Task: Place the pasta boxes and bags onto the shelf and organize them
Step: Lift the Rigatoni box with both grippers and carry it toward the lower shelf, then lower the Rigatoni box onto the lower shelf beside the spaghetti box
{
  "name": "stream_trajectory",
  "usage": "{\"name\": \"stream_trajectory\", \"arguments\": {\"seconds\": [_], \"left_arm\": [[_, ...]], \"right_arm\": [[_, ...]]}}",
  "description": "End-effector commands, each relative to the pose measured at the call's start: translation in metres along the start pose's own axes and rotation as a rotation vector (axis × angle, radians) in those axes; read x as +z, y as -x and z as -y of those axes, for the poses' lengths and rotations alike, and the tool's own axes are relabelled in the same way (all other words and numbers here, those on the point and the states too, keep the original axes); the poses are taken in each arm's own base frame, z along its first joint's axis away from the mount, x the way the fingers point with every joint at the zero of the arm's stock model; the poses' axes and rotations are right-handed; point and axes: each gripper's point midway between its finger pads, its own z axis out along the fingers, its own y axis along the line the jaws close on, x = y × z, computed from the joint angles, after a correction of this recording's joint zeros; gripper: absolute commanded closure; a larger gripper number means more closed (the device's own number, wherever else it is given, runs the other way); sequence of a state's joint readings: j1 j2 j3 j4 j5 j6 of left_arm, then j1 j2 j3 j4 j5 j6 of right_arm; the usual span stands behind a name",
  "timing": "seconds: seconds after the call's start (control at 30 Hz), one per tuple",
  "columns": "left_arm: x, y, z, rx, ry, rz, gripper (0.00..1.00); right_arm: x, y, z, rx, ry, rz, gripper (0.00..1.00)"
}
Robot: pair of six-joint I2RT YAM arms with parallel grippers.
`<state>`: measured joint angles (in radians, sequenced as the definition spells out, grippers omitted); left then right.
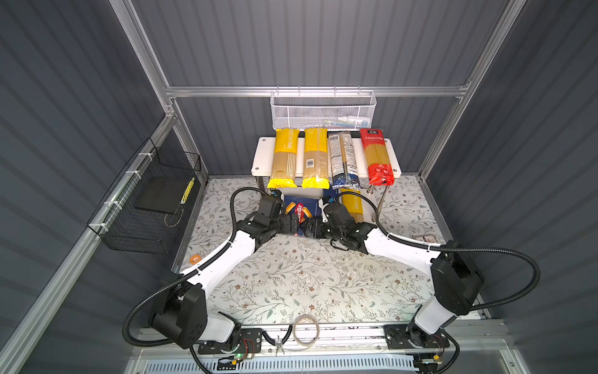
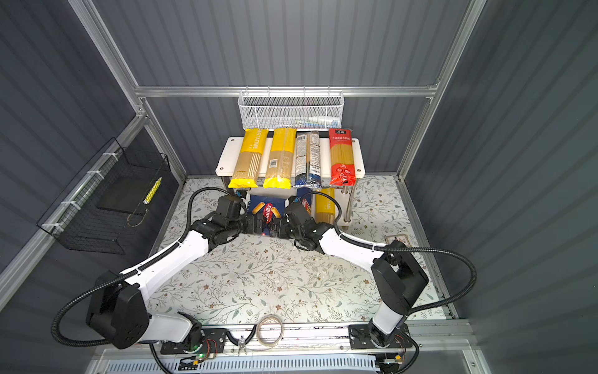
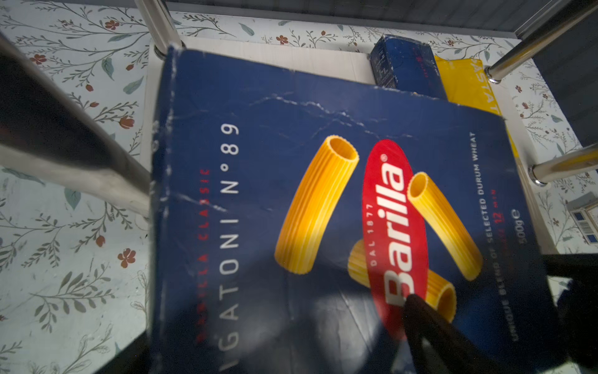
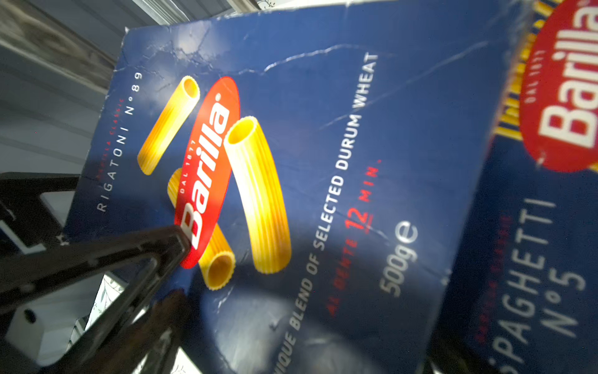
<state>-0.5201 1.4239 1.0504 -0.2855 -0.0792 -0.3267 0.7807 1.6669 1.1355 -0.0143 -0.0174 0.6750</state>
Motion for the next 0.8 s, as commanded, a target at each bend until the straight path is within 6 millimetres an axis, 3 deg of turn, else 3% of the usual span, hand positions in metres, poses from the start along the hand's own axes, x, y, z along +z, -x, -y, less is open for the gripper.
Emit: {"name": "stream_trajectory", "arguments": {"seconds": [0.0,0.77], "left_arm": [[-0.006,0.034,0.048,0.066,-0.19,0.101,0.0],[0.05,0.035,0.026,0.059,-0.107,0.05,0.0]], "right_arm": [[-0.019,0.047,-0.087,-0.063,0.307,0.143,0.03],[0.01,0.074,-0.066,-0.019,0.263,0.201,0.02]]}}
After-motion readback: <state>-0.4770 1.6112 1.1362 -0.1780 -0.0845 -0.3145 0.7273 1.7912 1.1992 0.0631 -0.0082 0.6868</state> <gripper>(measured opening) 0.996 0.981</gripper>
